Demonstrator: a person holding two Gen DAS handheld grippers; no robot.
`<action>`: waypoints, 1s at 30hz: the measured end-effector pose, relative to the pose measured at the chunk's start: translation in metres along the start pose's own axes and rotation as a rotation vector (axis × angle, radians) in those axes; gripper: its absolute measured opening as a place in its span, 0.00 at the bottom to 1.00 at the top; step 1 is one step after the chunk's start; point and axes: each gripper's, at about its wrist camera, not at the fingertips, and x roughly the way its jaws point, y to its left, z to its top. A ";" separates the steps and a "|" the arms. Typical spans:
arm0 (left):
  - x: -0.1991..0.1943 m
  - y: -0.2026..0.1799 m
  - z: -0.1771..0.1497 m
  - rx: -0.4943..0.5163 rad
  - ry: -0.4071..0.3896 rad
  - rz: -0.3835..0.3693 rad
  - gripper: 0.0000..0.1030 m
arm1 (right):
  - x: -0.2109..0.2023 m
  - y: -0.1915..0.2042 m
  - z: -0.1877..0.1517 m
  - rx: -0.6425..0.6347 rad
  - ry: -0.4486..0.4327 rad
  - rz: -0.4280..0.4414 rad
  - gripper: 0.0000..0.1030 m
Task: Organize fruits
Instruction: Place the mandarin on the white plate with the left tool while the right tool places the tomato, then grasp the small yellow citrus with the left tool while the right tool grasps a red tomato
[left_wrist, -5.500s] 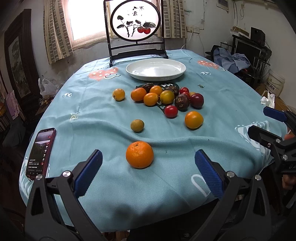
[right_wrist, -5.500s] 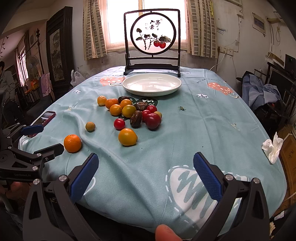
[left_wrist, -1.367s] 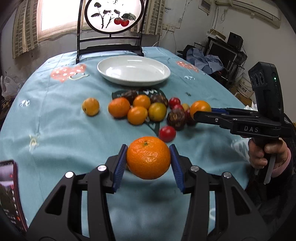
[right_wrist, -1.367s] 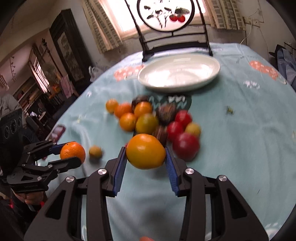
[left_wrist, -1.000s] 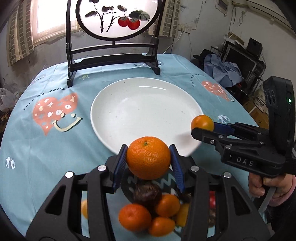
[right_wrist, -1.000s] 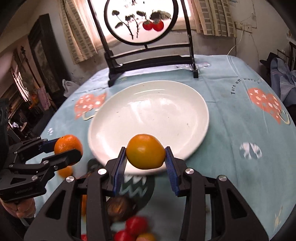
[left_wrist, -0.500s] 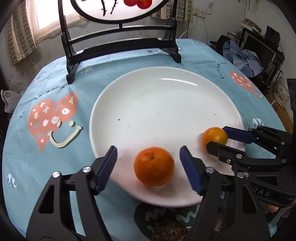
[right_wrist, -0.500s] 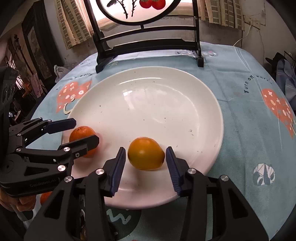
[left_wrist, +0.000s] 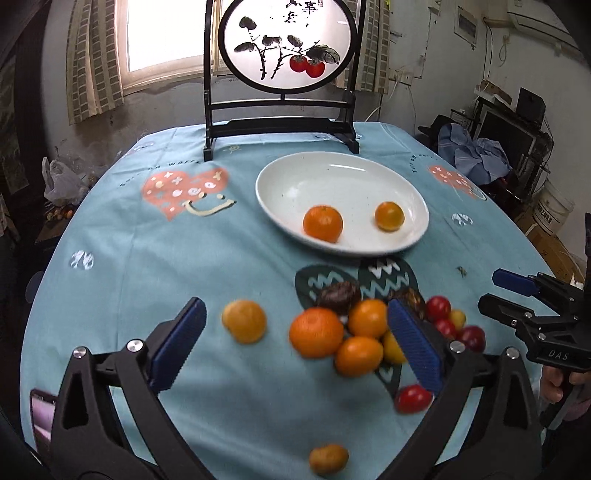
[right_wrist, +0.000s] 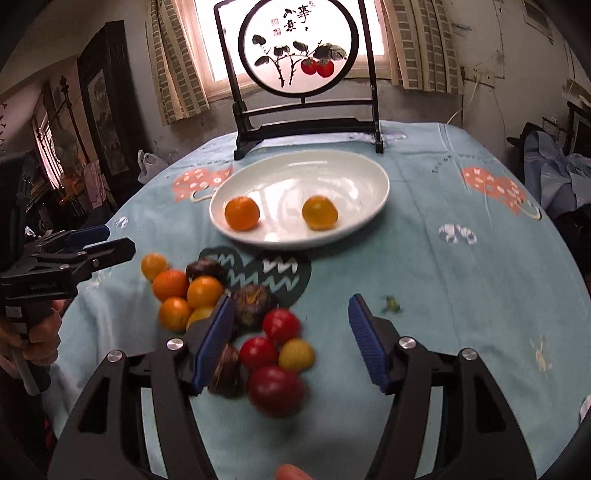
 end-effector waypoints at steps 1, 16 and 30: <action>-0.005 0.002 -0.014 -0.003 0.005 -0.009 0.97 | 0.000 0.000 -0.010 0.011 0.021 0.009 0.63; -0.023 0.005 -0.096 -0.007 0.065 -0.066 0.97 | 0.013 0.003 -0.033 0.034 0.116 -0.024 0.63; -0.022 0.005 -0.096 -0.003 0.075 -0.074 0.97 | 0.029 0.011 -0.022 -0.059 0.161 -0.078 0.52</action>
